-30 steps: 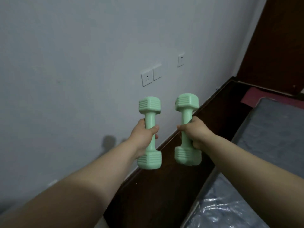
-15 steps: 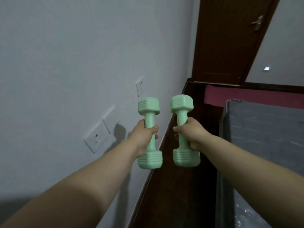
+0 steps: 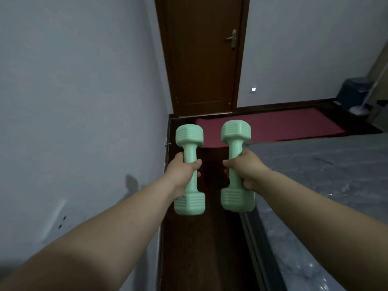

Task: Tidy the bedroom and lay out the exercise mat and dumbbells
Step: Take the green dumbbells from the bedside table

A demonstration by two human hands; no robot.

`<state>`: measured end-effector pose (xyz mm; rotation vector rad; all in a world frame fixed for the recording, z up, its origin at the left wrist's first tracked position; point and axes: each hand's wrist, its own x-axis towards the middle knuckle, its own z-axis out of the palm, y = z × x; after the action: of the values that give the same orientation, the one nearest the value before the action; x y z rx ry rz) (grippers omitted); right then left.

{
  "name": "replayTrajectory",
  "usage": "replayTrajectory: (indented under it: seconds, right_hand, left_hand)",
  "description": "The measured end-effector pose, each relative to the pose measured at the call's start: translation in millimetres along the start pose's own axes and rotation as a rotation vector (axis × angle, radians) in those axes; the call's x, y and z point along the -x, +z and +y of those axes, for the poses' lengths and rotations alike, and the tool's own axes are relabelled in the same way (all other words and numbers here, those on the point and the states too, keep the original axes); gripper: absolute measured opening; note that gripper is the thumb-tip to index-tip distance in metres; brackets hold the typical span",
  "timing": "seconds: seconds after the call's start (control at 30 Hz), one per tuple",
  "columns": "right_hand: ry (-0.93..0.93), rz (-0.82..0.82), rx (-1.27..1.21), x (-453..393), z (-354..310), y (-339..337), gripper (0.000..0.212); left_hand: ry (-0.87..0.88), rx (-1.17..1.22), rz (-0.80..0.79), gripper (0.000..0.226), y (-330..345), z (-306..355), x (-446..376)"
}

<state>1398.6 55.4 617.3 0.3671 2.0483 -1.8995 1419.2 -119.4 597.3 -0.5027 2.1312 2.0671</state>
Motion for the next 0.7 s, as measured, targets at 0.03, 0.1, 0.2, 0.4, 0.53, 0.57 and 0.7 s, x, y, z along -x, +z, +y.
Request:
replayTrajectory:
  seconds: [0.03, 0.1, 0.2, 0.4, 0.53, 0.57, 0.7]
  right_hand:
    - [0.001, 0.009, -0.003, -27.4, -13.8, -0.8, 0.032]
    - [-0.008, 0.018, 0.016, -71.8, -39.8, -0.2, 0.026]
    - [-0.016, 0.039, 0.030, -148.7, -76.1, 8.2, 0.023]
    - [0.017, 0.074, 0.026, -305.4, -129.9, 41.4, 0.025]
    - [0.058, 0.176, 0.004, -397.8, -169.9, 45.8, 0.024]
    - [0.068, 0.212, -0.031, -427.5, -183.3, 41.3, 0.023]
    - [0.083, 0.344, -0.113, -502.8, -217.1, 6.4, 0.026]
  left_hand:
    - [0.001, 0.006, -0.018, 0.031, 3.6, 10.2, -29.4]
    - [-0.014, 0.016, -0.041, 0.032, 4.8, 29.0, -75.6]
    - [-0.037, 0.032, -0.052, 0.029, 1.1, 56.7, -154.3]
    - [-0.034, 0.016, -0.112, 0.030, -10.5, 102.9, -332.5]
    - [-0.046, -0.027, -0.193, 0.029, -2.9, 146.8, -445.6]
    - [-0.044, -0.040, -0.231, 0.027, 5.5, 162.4, -482.1]
    - [-0.065, -0.090, -0.336, 0.022, 53.4, 206.7, -580.3]
